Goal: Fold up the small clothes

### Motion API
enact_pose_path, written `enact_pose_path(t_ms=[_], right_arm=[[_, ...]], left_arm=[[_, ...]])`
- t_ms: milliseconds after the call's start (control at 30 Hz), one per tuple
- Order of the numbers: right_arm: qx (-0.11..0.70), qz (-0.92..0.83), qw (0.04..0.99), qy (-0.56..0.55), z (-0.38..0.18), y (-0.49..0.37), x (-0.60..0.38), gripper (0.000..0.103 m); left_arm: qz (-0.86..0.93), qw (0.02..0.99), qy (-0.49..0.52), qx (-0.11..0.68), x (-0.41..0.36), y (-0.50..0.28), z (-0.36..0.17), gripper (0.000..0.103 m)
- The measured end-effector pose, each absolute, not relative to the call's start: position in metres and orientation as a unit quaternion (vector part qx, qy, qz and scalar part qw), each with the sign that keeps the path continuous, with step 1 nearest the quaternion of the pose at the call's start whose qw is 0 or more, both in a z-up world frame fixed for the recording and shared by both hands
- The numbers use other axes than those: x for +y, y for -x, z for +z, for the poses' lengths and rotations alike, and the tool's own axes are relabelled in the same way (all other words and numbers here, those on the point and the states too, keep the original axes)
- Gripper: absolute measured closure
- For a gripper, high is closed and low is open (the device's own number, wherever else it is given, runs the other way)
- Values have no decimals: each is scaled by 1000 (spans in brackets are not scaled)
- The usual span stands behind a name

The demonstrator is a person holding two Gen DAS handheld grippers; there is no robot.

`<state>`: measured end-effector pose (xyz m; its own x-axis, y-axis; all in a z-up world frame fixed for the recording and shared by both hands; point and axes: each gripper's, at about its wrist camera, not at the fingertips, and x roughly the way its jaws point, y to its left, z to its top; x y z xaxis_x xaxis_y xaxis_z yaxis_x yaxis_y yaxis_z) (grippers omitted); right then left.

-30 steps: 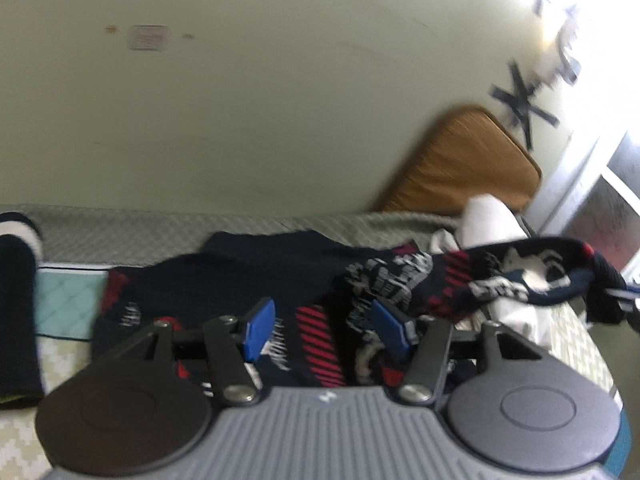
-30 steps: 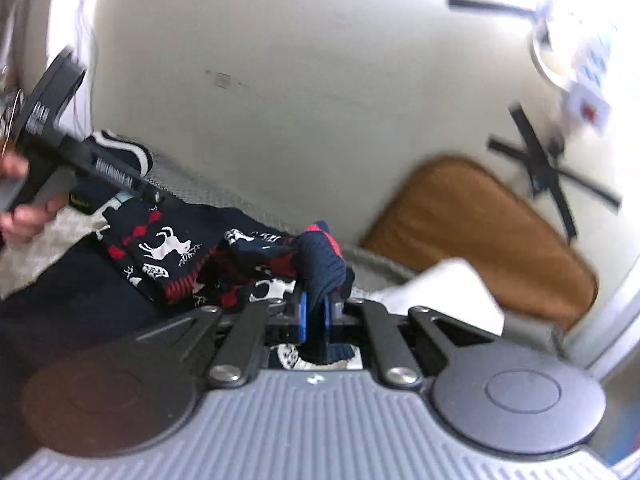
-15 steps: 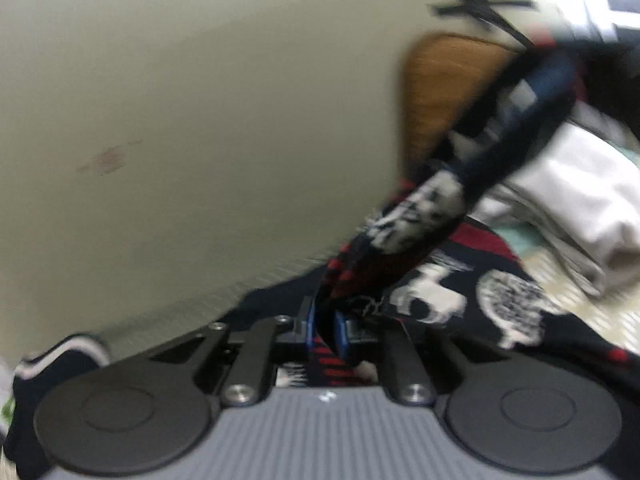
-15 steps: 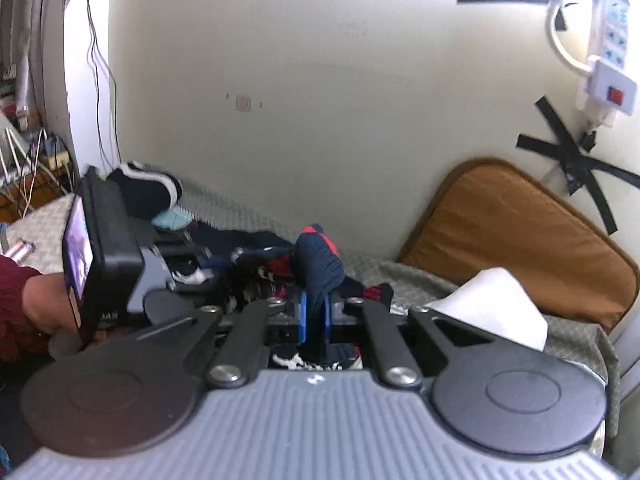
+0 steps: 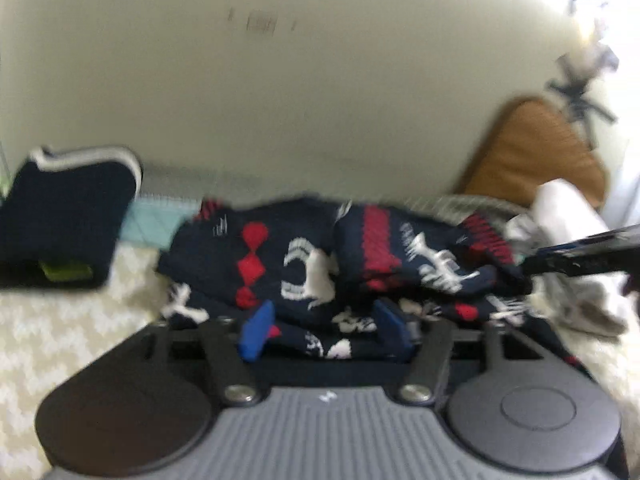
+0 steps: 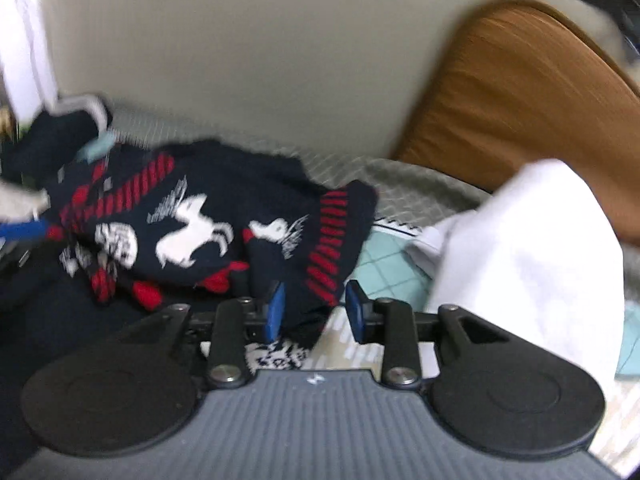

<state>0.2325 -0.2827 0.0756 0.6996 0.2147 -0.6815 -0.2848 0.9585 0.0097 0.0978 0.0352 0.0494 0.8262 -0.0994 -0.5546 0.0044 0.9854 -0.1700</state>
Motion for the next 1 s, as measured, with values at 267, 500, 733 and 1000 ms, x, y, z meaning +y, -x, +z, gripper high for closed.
enact_pose_path(t_ms=[267,500,733,1000], right_arm=[[338,176,924,32,82,-222,-276,61],[331,63,937,93,64,-252,-266,93],[274,49,960,24,80,-235,-273,85],[331,147,932,-13,48,-235,-250,89]], left_arm=[[-23,949,121,290,50,-146,71,37],[-24,927,112,358,34,-188,23,92],[-11,943,67,324,31,-178,16,80],[-17,949,50,312,25,-178,15,68]])
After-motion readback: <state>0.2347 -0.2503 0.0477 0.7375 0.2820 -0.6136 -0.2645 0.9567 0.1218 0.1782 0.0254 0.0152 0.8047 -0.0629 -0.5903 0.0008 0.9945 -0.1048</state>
